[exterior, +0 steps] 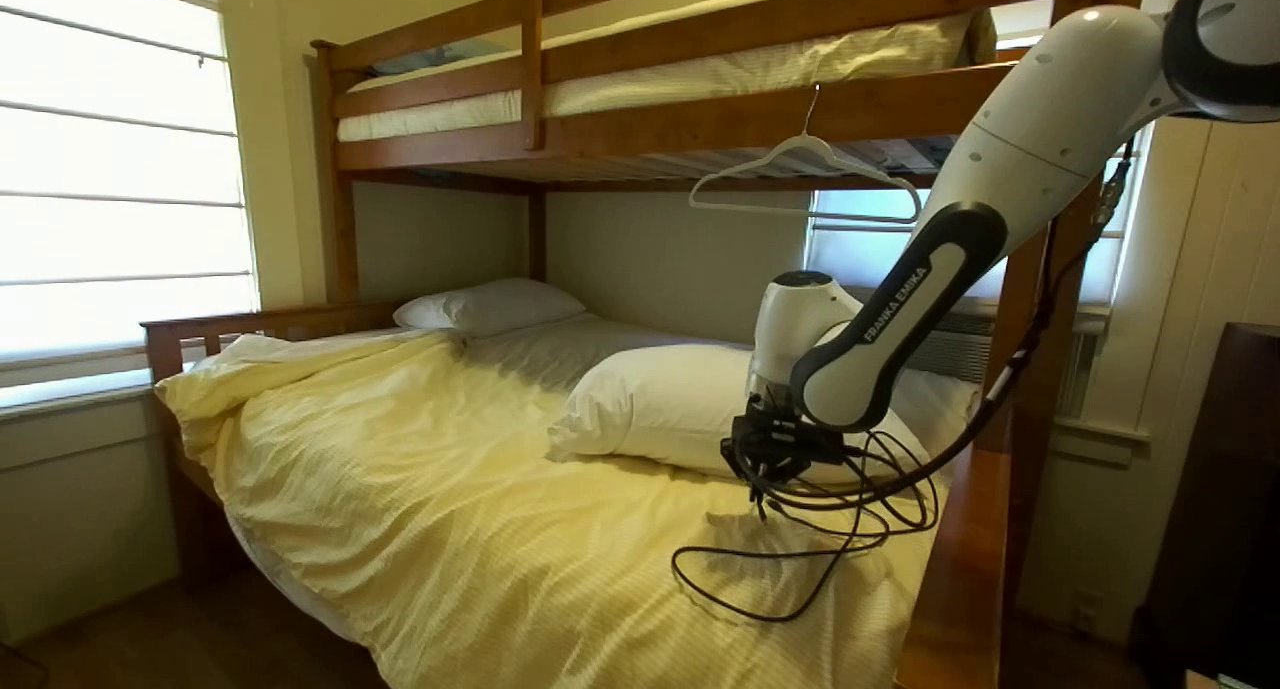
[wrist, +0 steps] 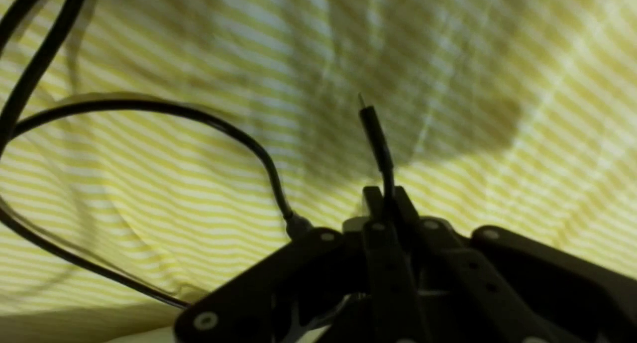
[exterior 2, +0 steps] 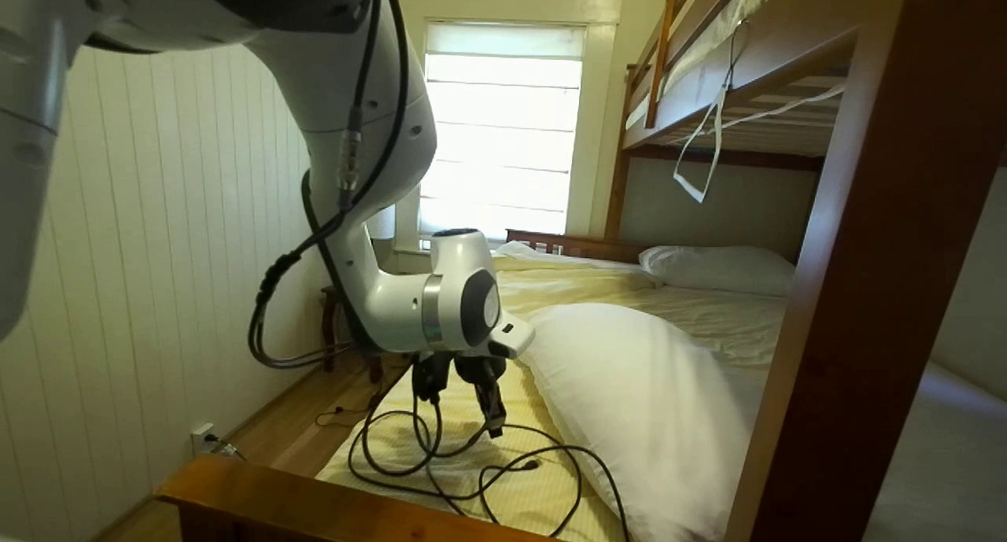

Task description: Straighten the black cable

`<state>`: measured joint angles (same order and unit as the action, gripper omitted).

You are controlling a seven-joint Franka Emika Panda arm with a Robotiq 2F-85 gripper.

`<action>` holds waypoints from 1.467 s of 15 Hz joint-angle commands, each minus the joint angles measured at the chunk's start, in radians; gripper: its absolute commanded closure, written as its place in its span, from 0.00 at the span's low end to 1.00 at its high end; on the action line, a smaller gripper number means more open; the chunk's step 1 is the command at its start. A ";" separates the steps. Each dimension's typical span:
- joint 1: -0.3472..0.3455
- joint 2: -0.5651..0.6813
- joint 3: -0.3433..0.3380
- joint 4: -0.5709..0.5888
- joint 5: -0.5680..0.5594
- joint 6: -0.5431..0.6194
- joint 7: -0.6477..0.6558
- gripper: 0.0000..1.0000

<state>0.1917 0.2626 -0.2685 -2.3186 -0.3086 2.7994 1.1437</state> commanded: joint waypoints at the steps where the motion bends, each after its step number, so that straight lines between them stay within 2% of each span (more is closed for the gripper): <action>1: -0.020 -0.164 0.012 -0.010 -0.006 -0.091 0.023 0.99; 7: -0.142 -0.311 0.097 0.102 -0.005 -0.013 -0.009 0.99; 8: -0.099 -0.331 0.056 0.130 -0.001 0.006 -0.016 0.99; 12: -0.081 -0.393 0.070 0.207 0.018 0.108 -0.076 0.99; 13: -0.093 -0.365 0.065 0.187 0.000 0.073 -0.043 0.99; 14: -0.091 -0.377 0.067 0.198 0.000 0.072 -0.045 0.94; 19: -0.094 -0.361 0.065 0.189 0.000 0.067 -0.045 0.94; 20: -0.094 -0.360 0.065 0.189 0.000 0.067 -0.045 0.99; 22: -0.096 -0.338 0.065 0.248 -0.021 0.080 -0.069 0.99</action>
<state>0.0978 -0.0971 -0.2034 -2.1291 -0.3100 2.8672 1.0962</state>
